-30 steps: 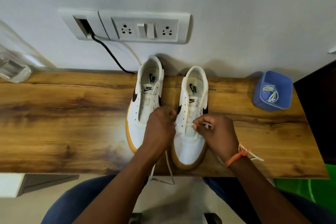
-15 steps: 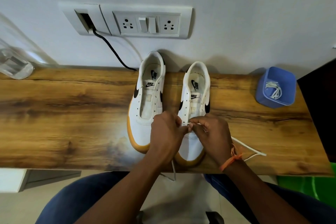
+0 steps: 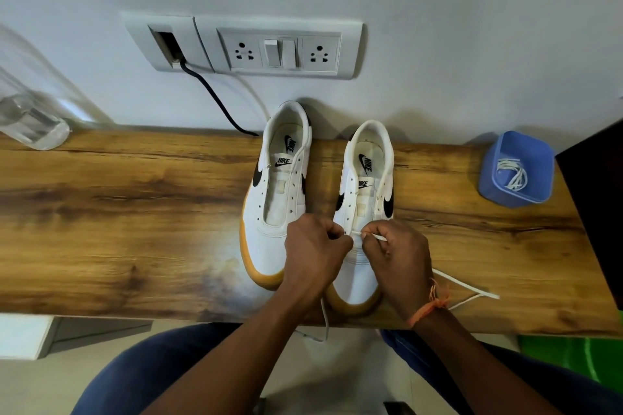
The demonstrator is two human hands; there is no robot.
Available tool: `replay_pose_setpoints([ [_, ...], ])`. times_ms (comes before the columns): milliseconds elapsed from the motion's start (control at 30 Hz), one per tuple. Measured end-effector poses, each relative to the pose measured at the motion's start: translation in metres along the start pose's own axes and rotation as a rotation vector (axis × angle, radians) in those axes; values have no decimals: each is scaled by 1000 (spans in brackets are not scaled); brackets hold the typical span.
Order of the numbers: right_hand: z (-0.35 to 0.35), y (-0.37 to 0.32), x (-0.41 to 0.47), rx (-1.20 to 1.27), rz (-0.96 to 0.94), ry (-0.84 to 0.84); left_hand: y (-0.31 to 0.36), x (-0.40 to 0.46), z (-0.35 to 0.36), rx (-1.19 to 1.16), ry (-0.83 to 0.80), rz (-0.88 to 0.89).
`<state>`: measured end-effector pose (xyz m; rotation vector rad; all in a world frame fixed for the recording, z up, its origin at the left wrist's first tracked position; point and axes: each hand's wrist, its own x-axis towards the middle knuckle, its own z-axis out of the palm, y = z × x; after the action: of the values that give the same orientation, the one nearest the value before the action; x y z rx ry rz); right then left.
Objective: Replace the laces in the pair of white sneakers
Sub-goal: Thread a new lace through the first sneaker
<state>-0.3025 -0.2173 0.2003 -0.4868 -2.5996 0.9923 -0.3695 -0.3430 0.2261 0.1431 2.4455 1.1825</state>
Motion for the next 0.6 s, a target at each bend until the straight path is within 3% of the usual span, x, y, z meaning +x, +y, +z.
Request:
replay_pose_setpoints([
  [267, 5, 2, -1, 48, -11, -14, -1, 1, 0, 2, -4, 26],
  [600, 12, -4, -5, 176, 162, 48, -2, 0, 0, -32, -10, 19],
])
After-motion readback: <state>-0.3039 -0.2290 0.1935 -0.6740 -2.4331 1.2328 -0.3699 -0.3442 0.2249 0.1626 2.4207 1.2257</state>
